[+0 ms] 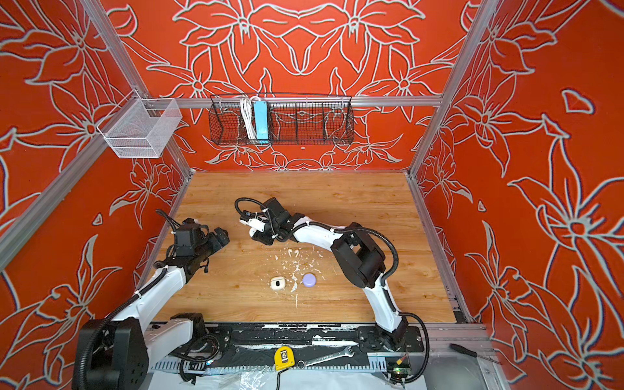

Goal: Insert the wireless bluetooth earbuds into the charging case
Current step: 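Lift the white case with the right gripper while the left gripper rises and opens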

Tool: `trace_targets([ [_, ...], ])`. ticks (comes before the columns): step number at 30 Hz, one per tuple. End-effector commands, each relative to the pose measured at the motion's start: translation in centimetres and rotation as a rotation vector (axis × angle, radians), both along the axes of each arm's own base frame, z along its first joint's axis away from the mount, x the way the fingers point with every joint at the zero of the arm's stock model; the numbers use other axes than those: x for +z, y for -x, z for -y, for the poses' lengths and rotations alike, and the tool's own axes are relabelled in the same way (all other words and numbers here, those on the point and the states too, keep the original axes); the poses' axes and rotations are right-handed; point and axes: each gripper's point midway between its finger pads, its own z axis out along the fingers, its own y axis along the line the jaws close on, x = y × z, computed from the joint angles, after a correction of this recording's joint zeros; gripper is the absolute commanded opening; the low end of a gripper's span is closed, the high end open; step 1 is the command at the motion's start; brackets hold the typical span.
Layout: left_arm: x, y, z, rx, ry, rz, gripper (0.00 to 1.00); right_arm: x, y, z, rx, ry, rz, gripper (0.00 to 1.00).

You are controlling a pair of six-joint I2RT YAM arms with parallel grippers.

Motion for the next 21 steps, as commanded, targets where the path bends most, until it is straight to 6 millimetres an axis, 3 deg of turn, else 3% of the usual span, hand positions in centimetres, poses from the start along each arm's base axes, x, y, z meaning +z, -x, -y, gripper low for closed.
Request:
trace_targets([
  [1,0.5,0.2,0.4,-0.026,0.008,0.041,0.97,1.4,-0.2,-0.1,0.010,-0.031,0.074,0.29],
  [5,1.6,0.4,1.9,-0.098,0.052,0.068,0.97,3.1,-0.6,-0.1,-0.015,-0.050,0.098,0.24],
  [9,6.1,1.2,5.9,-0.271,0.214,0.145,0.99,6.2,-1.0,0.8,-0.069,-0.084,0.200,0.22],
  [14,11.0,3.5,8.0,-0.320,0.351,0.208,0.99,11.5,0.7,1.7,-0.036,-0.195,0.318,0.21],
  [17,14.7,4.7,9.5,-0.397,0.413,0.327,0.99,13.8,2.2,3.0,-0.024,-0.285,0.387,0.20],
  [21,19.8,5.4,10.0,-0.426,0.472,0.517,0.97,16.3,5.2,4.7,0.039,-0.425,0.488,0.20],
])
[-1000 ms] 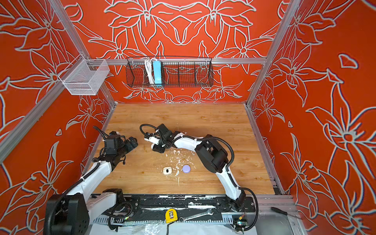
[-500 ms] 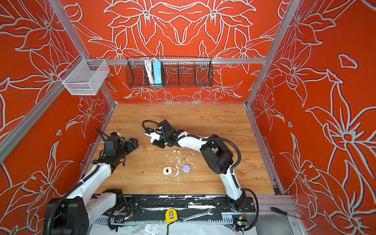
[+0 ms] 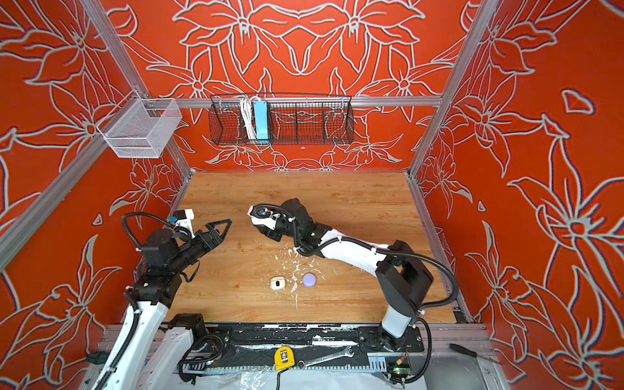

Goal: Insert the wireless bluetooth earbuds into the charging case
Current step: 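Lift the white case with the right gripper while the left gripper rises and opens, then move the left gripper to the held case and close on it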

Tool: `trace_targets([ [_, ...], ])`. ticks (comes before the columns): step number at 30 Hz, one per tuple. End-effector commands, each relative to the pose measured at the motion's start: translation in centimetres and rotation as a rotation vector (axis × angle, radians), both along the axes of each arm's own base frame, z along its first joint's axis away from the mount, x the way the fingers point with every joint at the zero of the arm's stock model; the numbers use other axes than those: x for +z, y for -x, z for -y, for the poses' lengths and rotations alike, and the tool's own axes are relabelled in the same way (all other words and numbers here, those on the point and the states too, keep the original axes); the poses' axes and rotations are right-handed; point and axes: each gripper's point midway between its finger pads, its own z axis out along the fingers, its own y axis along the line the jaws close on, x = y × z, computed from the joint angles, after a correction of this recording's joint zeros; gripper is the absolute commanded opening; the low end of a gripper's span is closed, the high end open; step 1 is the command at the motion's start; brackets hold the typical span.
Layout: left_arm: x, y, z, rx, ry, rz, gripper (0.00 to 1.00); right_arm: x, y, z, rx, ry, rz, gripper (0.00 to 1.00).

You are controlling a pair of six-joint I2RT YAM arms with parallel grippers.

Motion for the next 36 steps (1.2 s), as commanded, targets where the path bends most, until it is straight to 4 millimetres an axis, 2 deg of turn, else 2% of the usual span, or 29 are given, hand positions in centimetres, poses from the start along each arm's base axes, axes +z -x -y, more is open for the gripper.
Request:
trace_targets([
  [1,5.5,0.8,1.6,-0.095,0.079,0.167,0.97,3.1,2.1,0.3,0.078,-0.107,0.125,0.20],
  [3,8.2,0.4,1.8,-0.118,0.026,0.251,0.99,3.6,3.1,1.2,0.093,-0.090,0.112,0.18],
  [6,10.3,-0.7,1.6,-0.123,-0.049,0.330,0.90,4.7,3.6,3.0,0.044,-0.111,0.146,0.18],
  [8,9.8,-1.6,1.1,-0.098,-0.003,0.323,0.86,4.9,4.2,3.8,0.038,-0.116,0.168,0.18],
  [10,8.0,-2.3,0.6,-0.061,0.025,0.281,0.81,4.3,4.2,3.8,0.047,-0.091,0.193,0.18],
  [12,6.2,-2.5,0.4,-0.036,0.018,0.284,0.81,3.7,3.2,3.5,0.015,-0.069,0.189,0.18],
  [16,2.7,-2.0,1.4,-0.100,-0.043,0.362,0.81,2.6,0.8,3.1,-0.065,-0.010,0.212,0.13],
  [18,1.4,-2.2,1.6,-0.104,-0.052,0.384,0.82,2.1,0.4,3.0,-0.077,-0.003,0.221,0.13],
  [20,1.6,-2.3,2.3,-0.153,-0.049,0.389,0.81,1.4,0.6,2.6,-0.044,0.011,0.274,0.13],
  [23,2.2,-2.3,3.8,-0.225,-0.088,0.379,0.78,2.7,-0.1,2.6,-0.101,0.008,0.337,0.13],
  [27,2.3,-1.7,5.3,-0.267,-0.135,0.414,0.79,4.5,0.6,2.7,-0.088,-0.005,0.281,0.13],
  [29,2.6,-1.3,6.3,-0.312,-0.143,0.433,0.79,4.1,1.5,2.6,-0.044,-0.009,0.285,0.13],
  [30,2.8,-1.1,6.8,-0.334,-0.146,0.437,0.79,3.7,1.7,2.9,-0.045,0.013,0.306,0.13],
  [33,3.2,-0.8,7.8,-0.386,-0.156,0.448,0.79,4.6,0.8,4.8,-0.160,0.010,0.345,0.13],
  [36,3.2,-0.8,8.4,-0.419,-0.158,0.445,0.77,5.2,2.2,5.0,-0.111,-0.011,0.346,0.14],
])
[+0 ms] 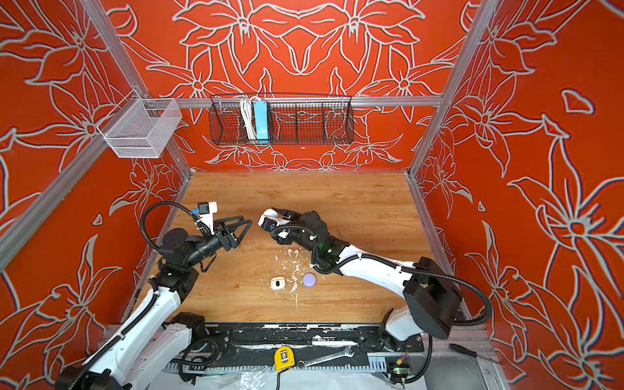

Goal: Insert the wireless bluetooth earbuds into the charging case
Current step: 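Move the left gripper to the held case and close on it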

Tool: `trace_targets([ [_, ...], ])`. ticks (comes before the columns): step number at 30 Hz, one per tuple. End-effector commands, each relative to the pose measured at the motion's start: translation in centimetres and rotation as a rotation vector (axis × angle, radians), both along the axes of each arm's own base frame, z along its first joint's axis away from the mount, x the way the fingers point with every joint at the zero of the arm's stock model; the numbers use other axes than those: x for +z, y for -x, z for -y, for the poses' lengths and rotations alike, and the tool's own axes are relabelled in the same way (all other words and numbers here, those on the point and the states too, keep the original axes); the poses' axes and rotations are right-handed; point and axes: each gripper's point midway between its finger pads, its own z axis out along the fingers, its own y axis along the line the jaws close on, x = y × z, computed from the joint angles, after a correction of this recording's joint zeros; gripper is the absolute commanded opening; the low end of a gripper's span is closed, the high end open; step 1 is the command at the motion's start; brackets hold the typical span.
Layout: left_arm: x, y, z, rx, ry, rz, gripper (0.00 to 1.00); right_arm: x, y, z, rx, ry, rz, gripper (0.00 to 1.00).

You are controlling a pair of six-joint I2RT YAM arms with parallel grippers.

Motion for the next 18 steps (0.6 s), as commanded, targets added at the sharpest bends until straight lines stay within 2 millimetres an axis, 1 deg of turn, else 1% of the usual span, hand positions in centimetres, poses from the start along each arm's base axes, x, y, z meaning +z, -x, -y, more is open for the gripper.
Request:
trace_targets([
  [1,1.2,0.4,1.0,-0.066,-0.025,0.050,0.75,1.8,1.3,0.4,0.036,-0.034,0.037,0.14],
  [3,1.4,0.6,1.4,-0.088,-0.024,0.052,0.73,1.9,2.4,-0.3,0.109,-0.052,0.014,0.14],
  [5,1.6,0.8,1.6,-0.099,-0.025,0.060,0.73,1.9,2.6,-0.6,0.129,-0.065,0.006,0.13],
  [11,1.7,0.9,2.3,-0.122,-0.026,0.059,0.72,1.6,1.9,-0.5,0.094,-0.044,0.012,0.13],
  [14,1.6,0.9,2.7,-0.136,-0.026,0.047,0.72,0.9,2.0,-1.0,0.118,-0.027,0.008,0.13],
  [18,1.6,0.9,3.3,-0.160,-0.036,0.040,0.72,0.6,1.2,-1.1,0.082,-0.011,0.023,0.14],
])
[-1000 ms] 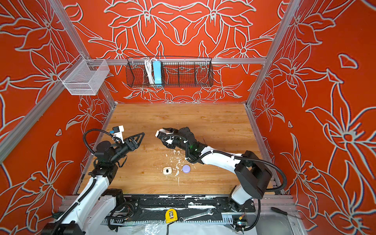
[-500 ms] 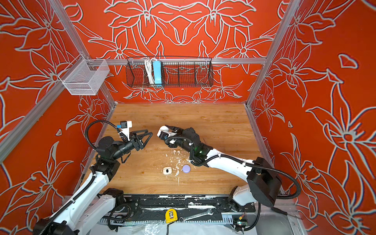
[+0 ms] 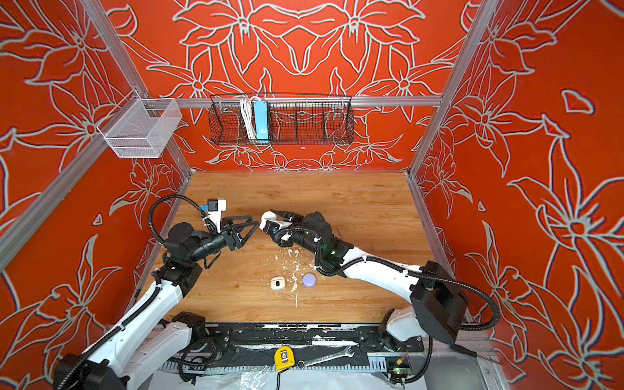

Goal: Insert the wireless bluetooth earbuds into the charging case
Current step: 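Move the left gripper to the held case and close on it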

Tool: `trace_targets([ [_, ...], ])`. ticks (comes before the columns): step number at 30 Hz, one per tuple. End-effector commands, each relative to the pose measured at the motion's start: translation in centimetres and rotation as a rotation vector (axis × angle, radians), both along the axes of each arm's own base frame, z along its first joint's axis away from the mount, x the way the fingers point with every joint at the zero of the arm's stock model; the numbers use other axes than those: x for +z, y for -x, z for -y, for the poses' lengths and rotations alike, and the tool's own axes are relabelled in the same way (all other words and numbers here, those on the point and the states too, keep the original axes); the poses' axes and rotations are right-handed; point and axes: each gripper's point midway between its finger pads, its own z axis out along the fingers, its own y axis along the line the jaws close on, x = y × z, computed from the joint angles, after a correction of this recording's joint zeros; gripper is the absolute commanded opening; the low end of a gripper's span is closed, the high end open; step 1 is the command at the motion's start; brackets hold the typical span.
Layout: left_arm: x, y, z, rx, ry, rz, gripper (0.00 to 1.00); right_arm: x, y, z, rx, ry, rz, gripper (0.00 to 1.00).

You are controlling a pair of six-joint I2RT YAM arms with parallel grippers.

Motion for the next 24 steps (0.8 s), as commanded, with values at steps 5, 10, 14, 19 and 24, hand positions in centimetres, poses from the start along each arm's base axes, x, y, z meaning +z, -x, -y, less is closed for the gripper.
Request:
trace_targets([
  [5,1.0,0.2,1.3,-0.058,-0.024,0.021,0.72,0.3,0.1,-0.4,0.015,0.004,0.026,0.14],
  [10,0.7,-0.2,1.8,-0.059,-0.049,-0.009,0.70,0.5,0.9,-0.8,0.063,-0.008,0.010,0.14],
  [14,0.3,-0.6,1.9,-0.058,-0.065,-0.030,0.68,0.4,0.8,-0.6,0.048,-0.004,0.017,0.14],
  [19,0.3,-0.6,2.2,-0.068,-0.067,-0.036,0.67,0.5,0.4,-0.3,0.017,0.002,0.033,0.14],
  [24,0.2,-0.7,2.4,-0.075,-0.076,-0.045,0.66,0.6,0.5,-0.1,0.018,-0.006,0.041,0.14],
])
